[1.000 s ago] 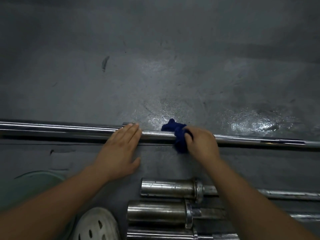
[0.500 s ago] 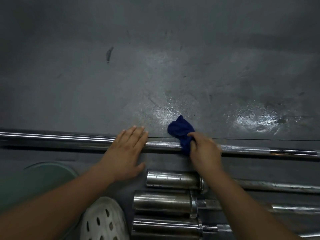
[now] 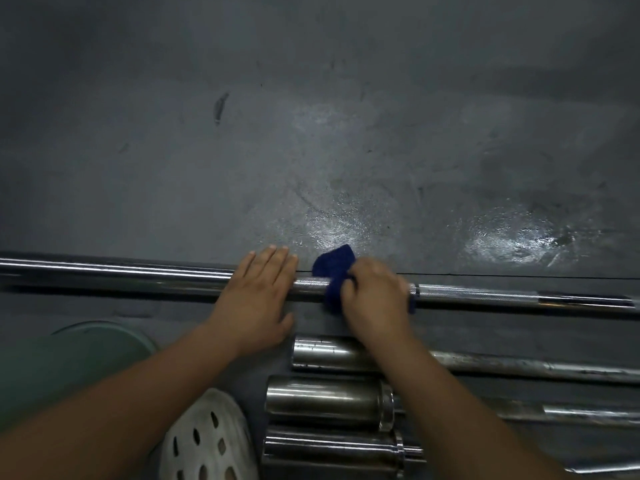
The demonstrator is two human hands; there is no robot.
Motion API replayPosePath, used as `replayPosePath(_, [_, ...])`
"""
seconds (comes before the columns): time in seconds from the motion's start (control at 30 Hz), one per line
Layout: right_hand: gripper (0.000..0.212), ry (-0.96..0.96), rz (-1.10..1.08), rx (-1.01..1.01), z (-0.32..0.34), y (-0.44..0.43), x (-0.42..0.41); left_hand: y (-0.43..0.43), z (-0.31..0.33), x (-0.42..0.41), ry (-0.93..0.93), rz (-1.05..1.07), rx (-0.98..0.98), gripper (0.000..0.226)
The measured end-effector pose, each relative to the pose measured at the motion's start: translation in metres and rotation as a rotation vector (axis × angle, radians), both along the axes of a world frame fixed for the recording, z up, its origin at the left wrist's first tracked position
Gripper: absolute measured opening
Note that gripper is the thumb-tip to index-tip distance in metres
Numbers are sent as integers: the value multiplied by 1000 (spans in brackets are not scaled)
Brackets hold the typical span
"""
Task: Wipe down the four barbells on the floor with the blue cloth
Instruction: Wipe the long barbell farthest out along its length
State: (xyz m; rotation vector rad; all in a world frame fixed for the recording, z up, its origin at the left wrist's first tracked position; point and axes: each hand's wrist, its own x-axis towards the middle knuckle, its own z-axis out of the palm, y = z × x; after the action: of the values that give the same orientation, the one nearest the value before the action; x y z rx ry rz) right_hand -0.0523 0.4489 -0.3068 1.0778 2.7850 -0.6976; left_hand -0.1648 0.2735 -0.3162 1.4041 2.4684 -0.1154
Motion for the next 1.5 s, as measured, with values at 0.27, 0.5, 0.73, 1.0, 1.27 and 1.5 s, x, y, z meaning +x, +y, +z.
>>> replayPosePath(0.27, [26, -31, -68, -28, -5, 25, 19, 1, 2, -2, -22, -37, 13, 90])
replayPosePath(0.5, [39, -37, 215, -76, -2, -44, -30, 5, -1, -2, -28, -20, 27, 88])
replayPosePath(0.73, [14, -115, 70, -119, 5, 26, 11, 2, -1, -2, -27, -25, 12, 93])
replayPosePath(1.0, [39, -129, 290, 27, 7, -7, -3, 4, -1, 1, -24, -6, 10, 97])
replayPosePath(1.27, [22, -95, 30, 86, 0, 32, 38, 3, 0, 0, -5, -18, -25, 99])
replayPosePath(1.5, [42, -88, 294, -29, 2, -51, -22, 11, -1, 2, -16, 14, 5, 92])
